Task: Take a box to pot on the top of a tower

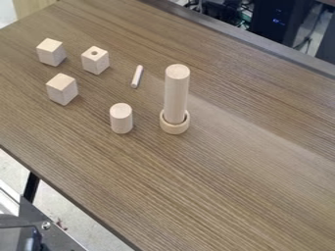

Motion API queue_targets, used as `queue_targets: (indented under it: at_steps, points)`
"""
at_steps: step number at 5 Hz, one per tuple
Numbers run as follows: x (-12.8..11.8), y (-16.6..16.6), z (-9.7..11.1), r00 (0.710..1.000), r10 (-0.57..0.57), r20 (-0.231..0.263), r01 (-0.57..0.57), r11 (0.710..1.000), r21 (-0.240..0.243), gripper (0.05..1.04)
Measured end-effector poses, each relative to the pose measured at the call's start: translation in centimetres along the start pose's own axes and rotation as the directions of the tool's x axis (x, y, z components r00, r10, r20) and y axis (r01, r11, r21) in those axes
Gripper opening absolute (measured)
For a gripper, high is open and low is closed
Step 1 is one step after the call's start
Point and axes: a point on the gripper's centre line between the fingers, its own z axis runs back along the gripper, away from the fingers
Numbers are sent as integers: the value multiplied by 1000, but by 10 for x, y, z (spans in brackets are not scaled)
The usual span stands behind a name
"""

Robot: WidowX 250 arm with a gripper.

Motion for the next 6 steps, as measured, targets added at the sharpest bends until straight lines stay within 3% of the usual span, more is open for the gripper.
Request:
queue_targets:
  at_steps: [1,3,5,6]
  points:
    - [-5,1,-11,1000,10,-29,-11,1000,-14,999]
    - [-49,4,-55,977,-190,-95,189,982,-24,999]
    - [-102,15,-110,929,-286,-235,286,958,-32,999]
    - [-120,11,-137,908,-292,-300,259,955,-145,999]
